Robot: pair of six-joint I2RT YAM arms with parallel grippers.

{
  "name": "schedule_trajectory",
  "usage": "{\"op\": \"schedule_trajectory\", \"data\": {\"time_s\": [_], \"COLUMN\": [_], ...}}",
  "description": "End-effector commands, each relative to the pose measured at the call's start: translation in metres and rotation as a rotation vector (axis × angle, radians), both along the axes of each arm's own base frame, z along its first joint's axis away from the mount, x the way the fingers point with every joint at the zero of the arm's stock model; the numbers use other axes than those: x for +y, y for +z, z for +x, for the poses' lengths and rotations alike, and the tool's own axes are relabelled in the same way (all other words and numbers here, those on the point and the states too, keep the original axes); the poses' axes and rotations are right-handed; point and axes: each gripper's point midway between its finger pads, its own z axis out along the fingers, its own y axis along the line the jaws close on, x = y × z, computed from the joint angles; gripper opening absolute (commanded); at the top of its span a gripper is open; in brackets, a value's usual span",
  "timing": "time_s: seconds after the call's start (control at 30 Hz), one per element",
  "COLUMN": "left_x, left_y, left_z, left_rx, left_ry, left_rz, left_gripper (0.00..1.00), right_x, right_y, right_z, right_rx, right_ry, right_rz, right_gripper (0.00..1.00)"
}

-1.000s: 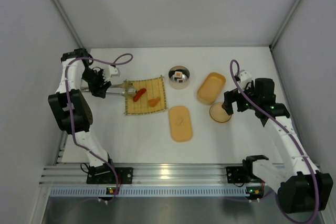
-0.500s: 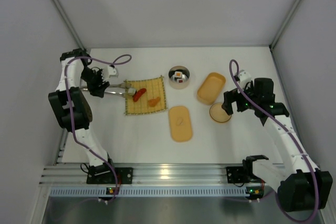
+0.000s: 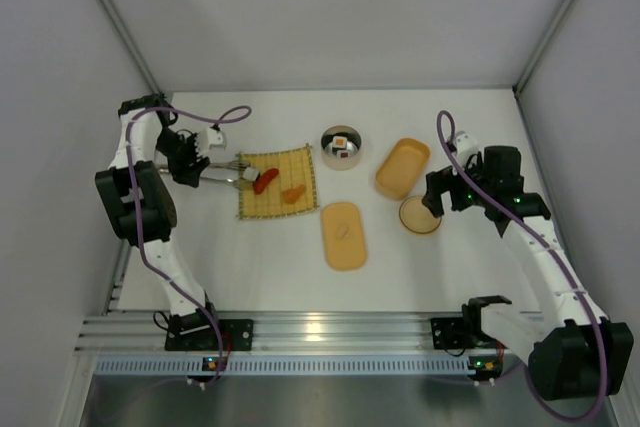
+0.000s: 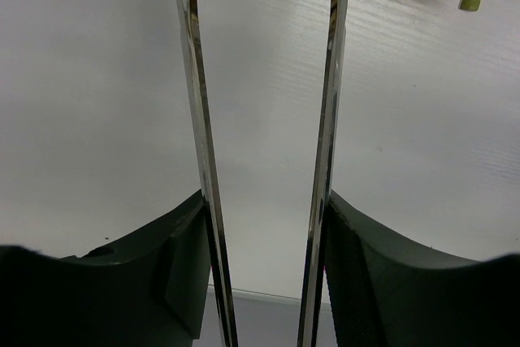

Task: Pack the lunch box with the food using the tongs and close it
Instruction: Pick up the fake food from the plate.

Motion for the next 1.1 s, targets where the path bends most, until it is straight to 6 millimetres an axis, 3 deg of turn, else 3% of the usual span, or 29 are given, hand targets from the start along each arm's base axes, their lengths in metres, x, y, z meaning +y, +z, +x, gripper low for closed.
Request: {"op": "schedule_trajectory", "data": {"time_s": [0.0, 0.23, 0.43, 0.67, 0.8, 0.93, 1.07], "left_x": [-0.008, -0.013, -0.017, -0.029, -0.036, -0.056, -0.085], "left_y": [0.007, 0.006, 0.022, 0.064, 0.092, 0.114, 0.121], "left_z": [0.002, 0.005, 0.003, -0.007, 0.000, 0.006, 0.017], "left_rx": [-0.009, -0.011, -0.035, -0.092, -0.149, -0.158, -0.162], "left_ry": [-0.026, -0.022, 0.004, 0.054, 0.104, 0.154, 0.201], "left_rz": [-0.035, -0.036, -0.051, -0.096, -0.136, -0.237, -0.267], "left_gripper": [0.56, 0.51, 0.30, 0.15, 0.11, 0.10, 0.09], "right_x": [-0.002, -0.002, -0.002, 0.000, 0.001, 0.002, 0.002], "right_y": [0.024, 0.025, 0.029, 0.034, 0.037, 0.040, 0.040], "right_z": [0.013, 0.013, 0.013, 0.011, 0.009, 0.009, 0.010], "right_rx": [-0.067, -0.069, -0.087, -0.108, -0.119, -0.126, -0.126], "right_ry": [-0.013, -0.012, -0.011, -0.003, -0.001, -0.002, 0.000], "right_rz": [0.014, 0.014, 0.016, 0.029, 0.032, 0.039, 0.045], "right_gripper": [0.99, 0.99, 0.99, 0.99, 0.99, 0.99, 0.99]}}
